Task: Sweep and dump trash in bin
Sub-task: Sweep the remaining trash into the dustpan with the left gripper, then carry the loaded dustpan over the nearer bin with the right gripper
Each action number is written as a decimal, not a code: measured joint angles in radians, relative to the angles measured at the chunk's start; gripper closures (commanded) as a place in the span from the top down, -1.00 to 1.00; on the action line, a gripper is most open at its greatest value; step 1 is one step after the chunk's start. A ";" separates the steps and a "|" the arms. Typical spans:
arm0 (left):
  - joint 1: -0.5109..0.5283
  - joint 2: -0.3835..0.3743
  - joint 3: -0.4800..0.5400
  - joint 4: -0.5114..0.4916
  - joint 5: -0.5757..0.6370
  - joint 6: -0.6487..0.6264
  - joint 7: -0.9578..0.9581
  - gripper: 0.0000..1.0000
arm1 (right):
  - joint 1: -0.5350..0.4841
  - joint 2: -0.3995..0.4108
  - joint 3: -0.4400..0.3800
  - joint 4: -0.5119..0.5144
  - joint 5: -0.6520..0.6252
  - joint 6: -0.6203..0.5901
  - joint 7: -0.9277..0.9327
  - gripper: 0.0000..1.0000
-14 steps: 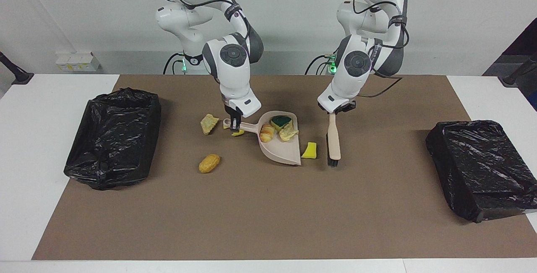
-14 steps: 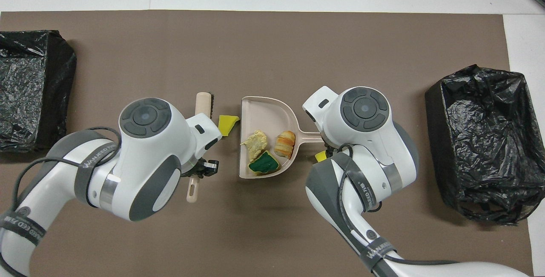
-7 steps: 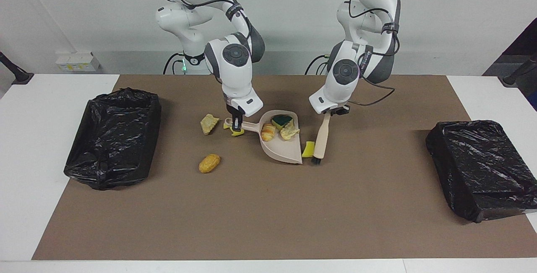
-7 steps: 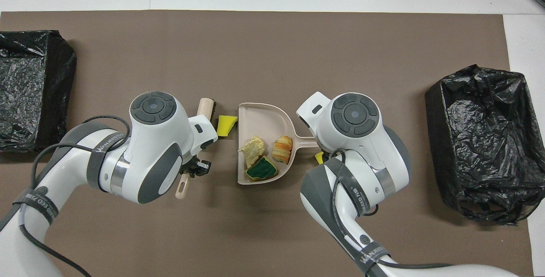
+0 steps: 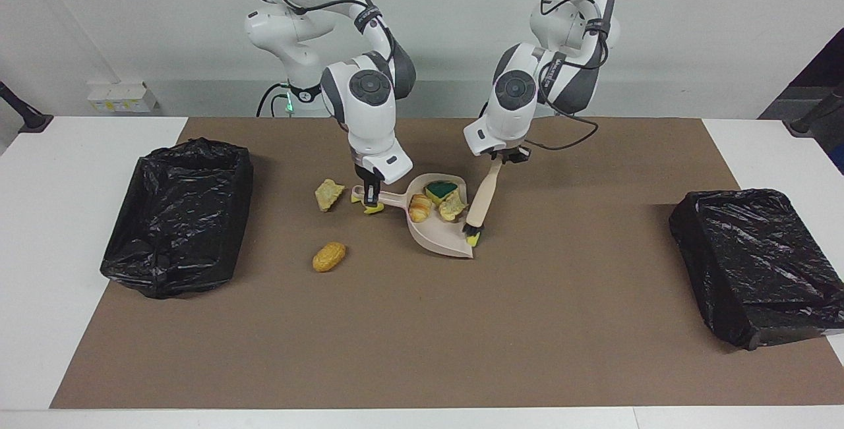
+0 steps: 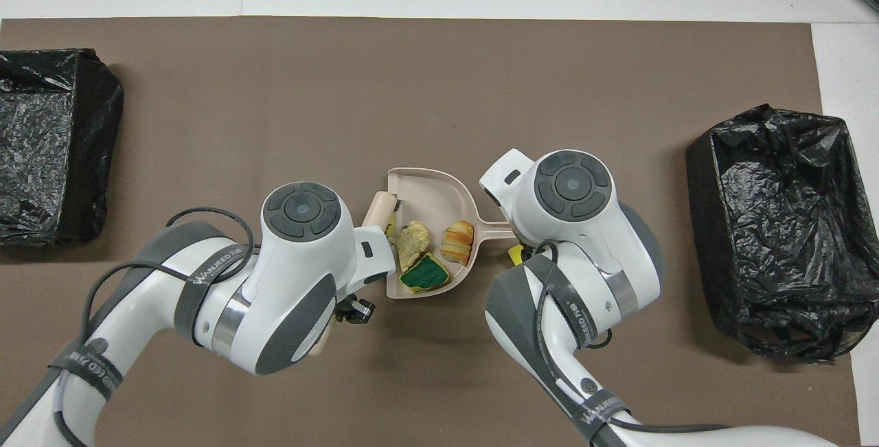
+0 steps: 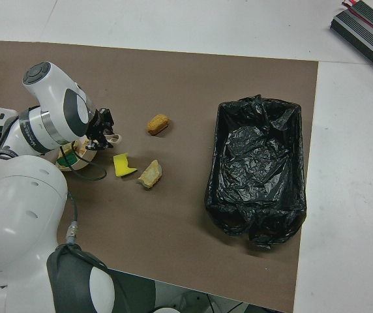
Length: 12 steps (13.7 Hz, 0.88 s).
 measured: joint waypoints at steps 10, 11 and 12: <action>-0.045 -0.120 -0.023 0.022 -0.041 -0.017 -0.106 -1.00 | -0.019 0.000 -0.002 0.000 0.000 0.001 0.000 -1.00; -0.050 -0.115 -0.027 0.018 -0.056 0.020 -0.108 -1.00 | -0.023 0.000 -0.002 0.000 0.000 0.001 0.000 -1.00; -0.064 -0.108 -0.029 0.016 -0.062 0.046 -0.118 -1.00 | -0.024 0.000 -0.002 0.000 0.000 0.001 0.000 -1.00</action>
